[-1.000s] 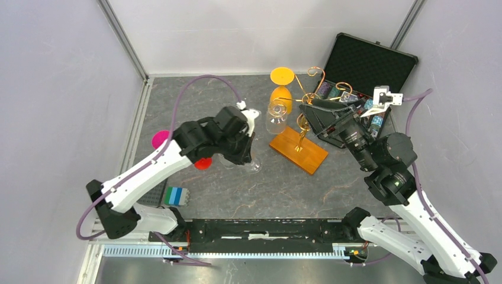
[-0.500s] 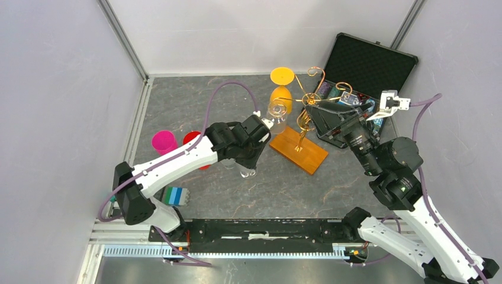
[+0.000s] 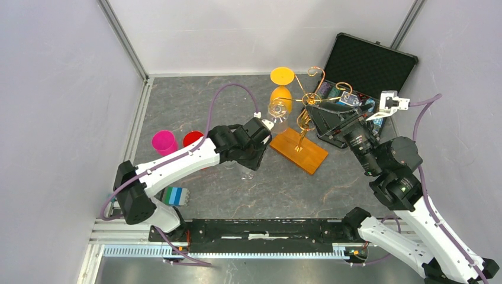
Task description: Take the wine glass off the wine glass rack
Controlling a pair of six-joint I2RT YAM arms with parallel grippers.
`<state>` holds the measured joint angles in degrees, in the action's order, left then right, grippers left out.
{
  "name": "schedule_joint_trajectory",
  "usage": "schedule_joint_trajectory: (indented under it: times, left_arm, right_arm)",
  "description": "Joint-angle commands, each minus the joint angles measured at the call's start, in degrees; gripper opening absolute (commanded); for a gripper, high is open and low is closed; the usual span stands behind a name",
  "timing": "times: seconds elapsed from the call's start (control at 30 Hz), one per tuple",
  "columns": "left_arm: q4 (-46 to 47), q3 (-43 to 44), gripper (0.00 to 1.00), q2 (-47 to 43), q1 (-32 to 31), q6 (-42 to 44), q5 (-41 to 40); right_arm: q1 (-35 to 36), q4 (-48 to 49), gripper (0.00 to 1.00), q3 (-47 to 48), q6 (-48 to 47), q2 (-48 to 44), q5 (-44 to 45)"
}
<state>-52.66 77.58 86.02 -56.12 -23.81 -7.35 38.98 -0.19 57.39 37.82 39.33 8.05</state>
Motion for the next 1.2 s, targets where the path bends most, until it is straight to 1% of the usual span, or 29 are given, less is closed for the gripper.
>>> schedule_joint_trajectory:
  times: [0.0,0.17,0.27,0.37,0.47,0.57,0.67,0.77,0.83,0.97,1.0,1.07,1.17]
  left_arm:
    - [2.5,0.5,0.42,-3.1,-0.2,-1.0,-2.5]
    - [0.0,3.1,0.46,-6.1,0.4,0.5,-2.5]
    - [-1.2,4.8,0.48,-8.5,0.7,1.2,-2.0]
    - [-1.1,6.3,0.51,-11.4,1.4,1.6,-0.2]
    - [-0.3,8.5,0.59,-13.6,2.5,2.0,1.5]
    - [3.0,9.8,0.69,-15.2,4.7,1.5,4.6]
    - [8.3,9.2,0.74,-17.0,8.8,-1.5,9.2]
    - [14.3,7.8,0.76,-18.5,13.7,-5.6,13.4]
    - [18.1,6.8,0.78,-19.2,17.1,-8.3,15.4]
    - [24.9,5.3,0.8,-19.3,21.4,-13.3,17.6]
    - [28.1,5.5,0.82,-18.1,23.3,-15.5,19.2]
    - [29.8,6.0,0.84,-16.9,24.1,-16.0,20.6]
    - [31.2,6.3,0.87,-15.6,24.5,-16.3,20.9]
  right_arm:
    - [0.1,0.3,0.84,0.8,-0.2,0.0,0.4]
    - [0.1,0.3,0.84,0.9,0.3,-0.1,0.1]
    - [0.1,-2.9,0.84,1.6,0.4,0.5,0.4]
    - [0.2,-8.0,0.83,4.0,-0.1,2.6,1.4]
    - [0.1,-12.1,0.82,6.3,-0.3,5.1,1.1]
    - [0.1,-12.1,0.79,6.7,0.5,6.5,-1.5]
    - [0.1,-12.3,0.73,7.2,1.4,7.5,-3.1]
    - [0.1,-13.3,0.67,9.4,1.0,9.4,-2.9]
    - [0.1,-16.2,0.66,13.0,-0.9,12.4,-1.0]
    - [0.1,-20.3,0.64,20.7,-3.0,18.8,3.5]
    - [0.1,-21.7,0.62,24.1,-1.4,23.1,5.8]
    - [0.1,-22.4,0.6,25.7,1.1,25.5,7.9]
    - [-0.1,-22.2,0.58,26.5,4.5,27.6,13.1]
